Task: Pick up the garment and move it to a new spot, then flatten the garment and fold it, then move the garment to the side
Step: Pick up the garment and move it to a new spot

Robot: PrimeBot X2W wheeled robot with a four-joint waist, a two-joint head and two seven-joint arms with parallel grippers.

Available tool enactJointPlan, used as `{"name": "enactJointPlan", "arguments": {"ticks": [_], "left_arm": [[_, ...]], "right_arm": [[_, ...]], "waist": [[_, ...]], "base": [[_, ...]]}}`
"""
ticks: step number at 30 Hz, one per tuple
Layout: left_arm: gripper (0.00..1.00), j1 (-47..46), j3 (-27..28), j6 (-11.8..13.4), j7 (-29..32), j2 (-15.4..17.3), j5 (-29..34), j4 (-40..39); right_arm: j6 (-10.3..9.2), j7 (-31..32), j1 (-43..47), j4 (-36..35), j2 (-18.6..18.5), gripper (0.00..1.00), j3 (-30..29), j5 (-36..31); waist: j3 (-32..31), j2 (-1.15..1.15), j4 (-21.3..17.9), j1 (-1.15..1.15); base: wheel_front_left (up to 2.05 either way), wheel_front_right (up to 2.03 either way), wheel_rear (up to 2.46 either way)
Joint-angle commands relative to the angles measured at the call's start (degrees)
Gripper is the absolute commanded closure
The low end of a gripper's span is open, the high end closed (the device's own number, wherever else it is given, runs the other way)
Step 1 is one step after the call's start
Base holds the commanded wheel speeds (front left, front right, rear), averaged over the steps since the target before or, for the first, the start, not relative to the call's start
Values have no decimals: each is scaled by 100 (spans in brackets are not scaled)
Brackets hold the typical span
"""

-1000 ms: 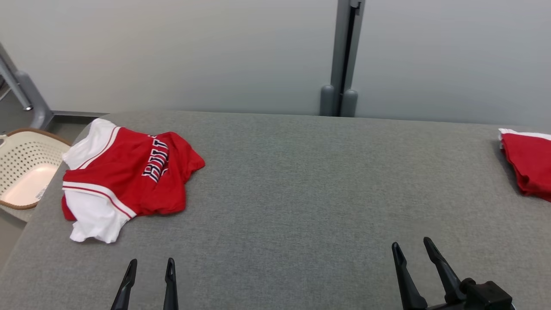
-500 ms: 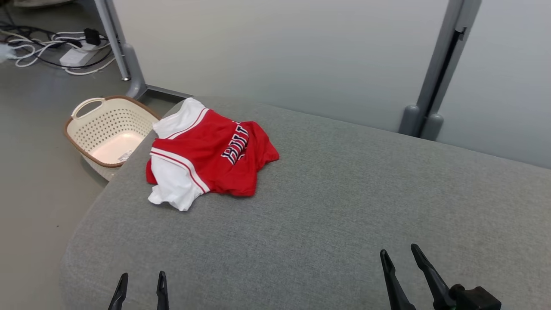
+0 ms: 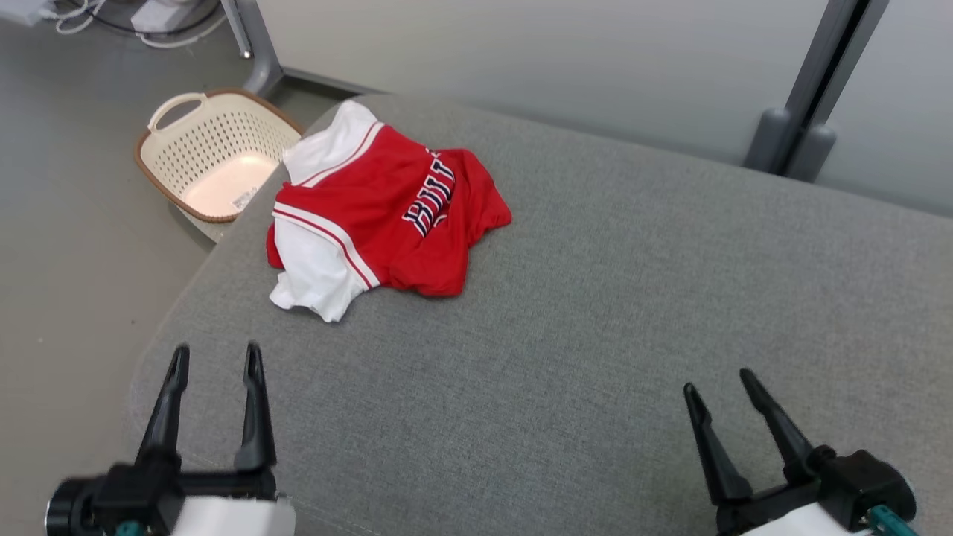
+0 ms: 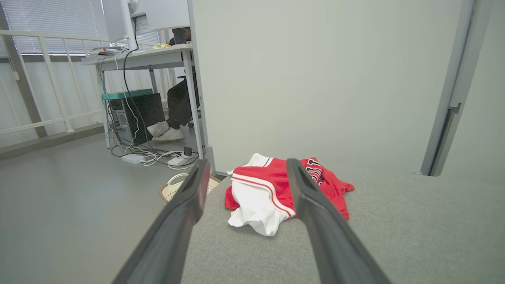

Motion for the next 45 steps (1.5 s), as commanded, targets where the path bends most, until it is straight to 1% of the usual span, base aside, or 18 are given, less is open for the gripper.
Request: {"name": "enactJointPlan", "arguments": {"ticks": [1, 3, 6, 9, 10, 13, 17, 18, 20, 22, 26, 29, 33, 34, 35, 37, 43, 45], "left_arm": [[0, -394, 10, -124, 1, 7, 52, 10], [0, -990, 61, -339, 1, 35, 98, 140], [0, -1885, 198, -602, 1, 175, 16, 798], [0, -2962, 293, -774, 4, 445, -120, 1989], [0, -3353, 310, -820, 87, 516, -238, 2442], [0, -4371, 337, -926, 474, 798, -552, 3599], [0, -5431, 265, -992, 1022, 1033, -1012, 4817], [0, -5431, 265, -992, 1022, 1033, -1012, 4817], [0, -5804, 142, -1005, 1324, 1037, -1349, 5271], [0, -6039, -66, -996, 1617, 1127, -1667, 5606], [0, -6261, -442, -998, 2066, 1262, -2265, 6008], [0, -6303, -680, -999, 2117, 1340, -2557, 6176], [0, -6245, -1055, -1000, 1957, 1373, -2785, 6271], [84, -6212, -1165, -1000, 1913, 1367, -2838, 6292], [100, -6178, -1268, -1000, 1879, 1338, -2914, 6296], [100, -6137, -1408, -1000, 1679, 1356, -3078, 6254], [100, -6098, -1841, -1000, 446, 1773, -3216, 5928], [100, -6095, -1973, -1000, 197, 1899, -3226, 5779]], "right_arm": [[-11, -4, -142, -59, -148, 0, -46, -42], [-11, -5, -257, -112, -345, 0, -60, -75], [-11, -5, -402, -207, -614, 0, -132, -123], [-11, -5, -541, -289, -862, 0, -142, -141], [-11, -4, -588, -322, -958, 0, -136, -155], [-11, -5, -712, -454, -1179, 0, -155, -153], [-11, -4, -818, -636, -1385, 0, -262, -169], [-11, -4, -818, -636, -1385, 0, -262, -169], [-12, -3, -839, -696, -1459, 0, -291, -175], [-13, 3, -845, -738, -1506, 0, -282, -178], [-15, 19, -920, -783, -1555, 0, -276, -192], [-20, 29, -988, -815, -1575, 0, -293, -197], [-27, 39, -1021, -839, -1557, 0, -375, -188], [-27, 41, -1023, -839, -1552, 0, -391, -191], [-27, 44, -1024, -832, -1547, 0, -397, -198], [-27, 44, -1069, -837, -1500, 0, -361, -209], [-12, 15, -1230, -867, -1130, 0, -164, -162], [-11, 8, -1245, -834, -1015, 0, -150, -142]], "waist": [[628, 0, -23, 0], [952, 0, 3, 0], [1372, 0, 10, 0], [1727, 0, -36, 0], [1825, 0, -52, 0], [2121, 0, -158, 0], [2464, 0, -298, 0], [2464, 0, -298, 0], [2619, 0, -359, 0], [2748, 0, -426, 0], [2959, 0, -528, 0], [3070, 0, -585, 0], [3151, 0, -614, 0], [3162, 0, -612, 0], [3168, 0, -608, 0], [3160, 0, -596, 0], [2779, 0, -737, 0], [2601, 0, -803, 0]], "base": [[0, 0, 0], [0, 0, 0], [0, 0, 0], [0, 0, 0], [0, 0, 0], [0, 0, 0], [0, 0, 0], [0, 0, 0], [0, 0, 0], [0, 0, 0], [0, 0, 0], [0, 0, 0], [0, 0, 0], [0, 0, 0], [0, 0, 0], [0, 0, 0], [0, 0, 0], [0, 0, 0]]}}
